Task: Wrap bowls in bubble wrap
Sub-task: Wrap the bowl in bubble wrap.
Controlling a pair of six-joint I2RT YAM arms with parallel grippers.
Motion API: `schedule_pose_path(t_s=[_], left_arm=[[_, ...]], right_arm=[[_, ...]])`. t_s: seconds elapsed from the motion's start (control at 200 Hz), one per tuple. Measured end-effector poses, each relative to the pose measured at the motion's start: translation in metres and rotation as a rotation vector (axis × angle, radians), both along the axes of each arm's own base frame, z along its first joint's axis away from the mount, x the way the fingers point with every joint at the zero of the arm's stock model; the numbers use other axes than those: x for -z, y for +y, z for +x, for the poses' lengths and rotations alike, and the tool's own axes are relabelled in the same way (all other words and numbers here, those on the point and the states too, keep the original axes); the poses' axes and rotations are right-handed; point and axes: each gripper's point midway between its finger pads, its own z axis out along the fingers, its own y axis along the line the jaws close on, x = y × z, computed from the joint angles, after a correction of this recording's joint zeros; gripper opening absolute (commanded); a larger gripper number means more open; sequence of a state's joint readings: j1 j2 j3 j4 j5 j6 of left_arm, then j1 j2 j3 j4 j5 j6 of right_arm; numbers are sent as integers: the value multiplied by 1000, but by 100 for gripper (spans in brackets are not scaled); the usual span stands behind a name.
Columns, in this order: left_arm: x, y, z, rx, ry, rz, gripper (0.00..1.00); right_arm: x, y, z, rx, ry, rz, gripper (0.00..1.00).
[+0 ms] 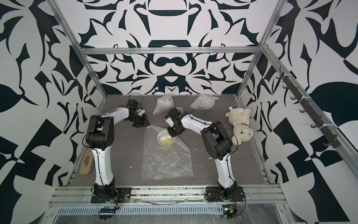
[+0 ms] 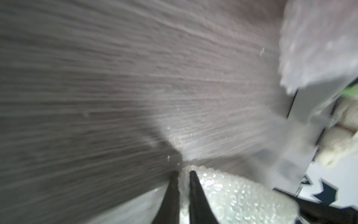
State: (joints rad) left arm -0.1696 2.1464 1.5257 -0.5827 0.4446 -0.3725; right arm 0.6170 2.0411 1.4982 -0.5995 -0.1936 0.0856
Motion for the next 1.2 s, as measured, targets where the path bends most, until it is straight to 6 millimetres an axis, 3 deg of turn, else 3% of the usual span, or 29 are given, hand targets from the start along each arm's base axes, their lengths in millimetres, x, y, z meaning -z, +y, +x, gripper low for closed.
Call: schedule_pose_path(t_s=[0.155,0.315,0.495,0.635,0.93,1.2], left_arm=[[-12,-1,-5,-9,-28,-18,0],[-52,-3,-6,-29,-121,-63,0],[-96,-15,-17,-30,-213,-141,0],[-113,-31,-34,-10,-235,-205,0],[-124,-77,-84,63,-194,-368,0],[-101,-130,-123,122,-124,-441,0]], right_arm=[[-4,4,-3,7,12,30,8],[-11,6,-1,14,-6,49,0],[-11,8,0,25,-6,62,0],[-12,8,1,31,-6,65,0],[-11,8,1,55,4,69,0],[-10,9,0,77,30,86,0]])
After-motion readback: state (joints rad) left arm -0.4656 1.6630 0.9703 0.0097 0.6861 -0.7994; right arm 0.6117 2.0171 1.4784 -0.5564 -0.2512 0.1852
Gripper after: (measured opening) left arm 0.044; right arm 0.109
